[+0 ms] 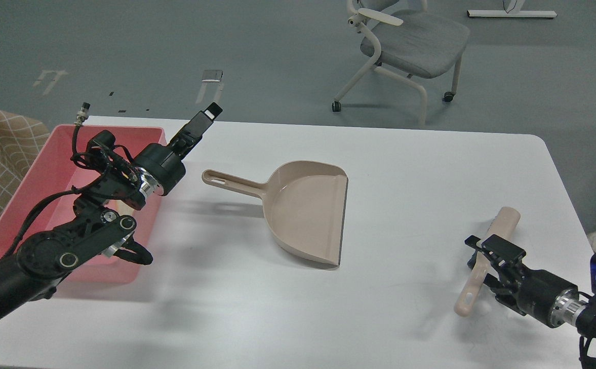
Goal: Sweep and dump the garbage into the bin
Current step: 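Lower the brush onto the table and open the right gripper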
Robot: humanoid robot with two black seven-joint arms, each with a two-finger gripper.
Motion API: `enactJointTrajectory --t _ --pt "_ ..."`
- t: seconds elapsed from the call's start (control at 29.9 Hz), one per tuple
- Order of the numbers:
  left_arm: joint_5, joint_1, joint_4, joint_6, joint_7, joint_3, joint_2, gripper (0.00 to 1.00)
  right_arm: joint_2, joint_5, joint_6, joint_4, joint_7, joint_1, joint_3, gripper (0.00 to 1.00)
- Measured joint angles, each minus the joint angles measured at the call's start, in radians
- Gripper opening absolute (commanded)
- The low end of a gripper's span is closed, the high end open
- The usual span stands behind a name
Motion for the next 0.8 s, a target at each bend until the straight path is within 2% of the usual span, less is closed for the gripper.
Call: enactJointTrajectory --t 0.3,0.8 --pt "0.0 0.001 0.0 0.001 0.0 -0.001 -0.007 0.98 -0.114 0.008 0.0 0.005 0.004 0.081 -0.001 0.96" --pt "-0.012 -0.006 0.006 0.0 -0.009 -0.005 -0.009 0.98 -0.151 0.023 0.0 0.006 0.013 0.103 0.033 0.98"
